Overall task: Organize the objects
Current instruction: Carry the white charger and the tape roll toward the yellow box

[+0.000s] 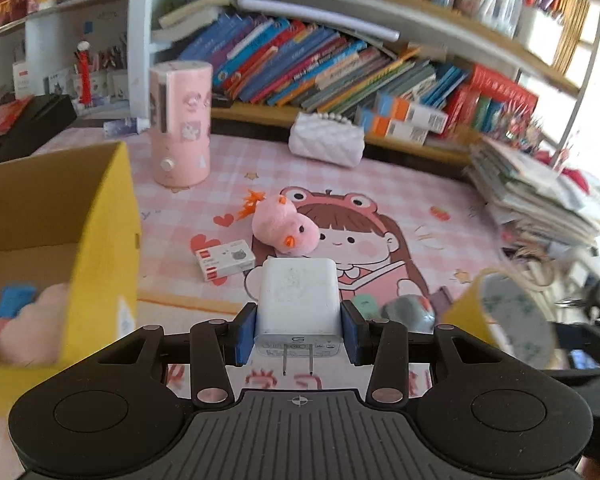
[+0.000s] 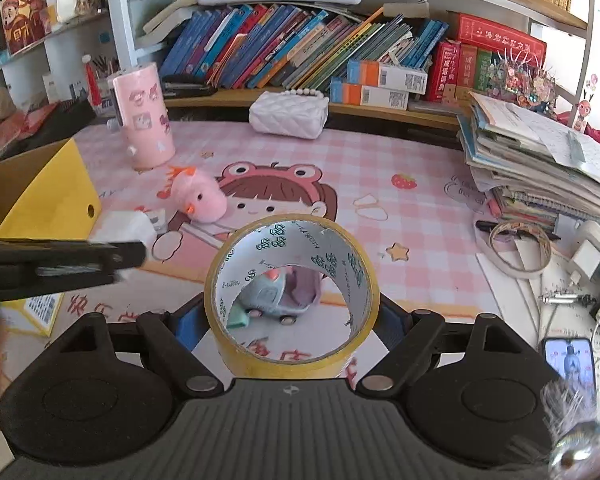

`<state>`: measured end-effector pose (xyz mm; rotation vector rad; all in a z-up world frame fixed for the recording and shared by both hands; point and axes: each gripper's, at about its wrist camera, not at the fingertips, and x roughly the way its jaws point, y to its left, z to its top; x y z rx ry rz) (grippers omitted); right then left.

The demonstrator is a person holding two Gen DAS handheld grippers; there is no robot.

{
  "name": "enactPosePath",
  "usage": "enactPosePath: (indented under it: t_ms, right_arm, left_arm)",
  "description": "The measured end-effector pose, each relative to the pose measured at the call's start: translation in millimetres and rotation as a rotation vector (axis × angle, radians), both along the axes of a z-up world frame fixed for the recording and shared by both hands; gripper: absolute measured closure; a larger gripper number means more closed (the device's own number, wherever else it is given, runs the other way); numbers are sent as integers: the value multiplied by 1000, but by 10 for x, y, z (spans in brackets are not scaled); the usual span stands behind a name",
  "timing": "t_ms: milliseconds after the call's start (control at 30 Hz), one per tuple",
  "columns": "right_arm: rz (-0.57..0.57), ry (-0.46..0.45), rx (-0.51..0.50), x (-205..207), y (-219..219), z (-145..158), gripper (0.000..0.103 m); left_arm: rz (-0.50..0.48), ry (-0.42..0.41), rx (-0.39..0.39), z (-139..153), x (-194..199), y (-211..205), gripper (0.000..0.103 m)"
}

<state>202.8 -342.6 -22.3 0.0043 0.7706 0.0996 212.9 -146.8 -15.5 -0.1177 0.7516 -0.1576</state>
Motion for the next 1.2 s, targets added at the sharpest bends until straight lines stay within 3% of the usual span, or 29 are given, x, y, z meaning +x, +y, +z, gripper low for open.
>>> enactPosePath:
  t_ms: [600, 1200]
  right_arm:
    - [39, 53, -24, -756, 1019, 7, 21]
    - [202, 114, 24, -1539, 2214, -129, 21]
  left_arm:
    - [59, 22, -12, 9, -1028, 1022, 62]
    - [198, 38, 8, 47, -2012, 2105, 62]
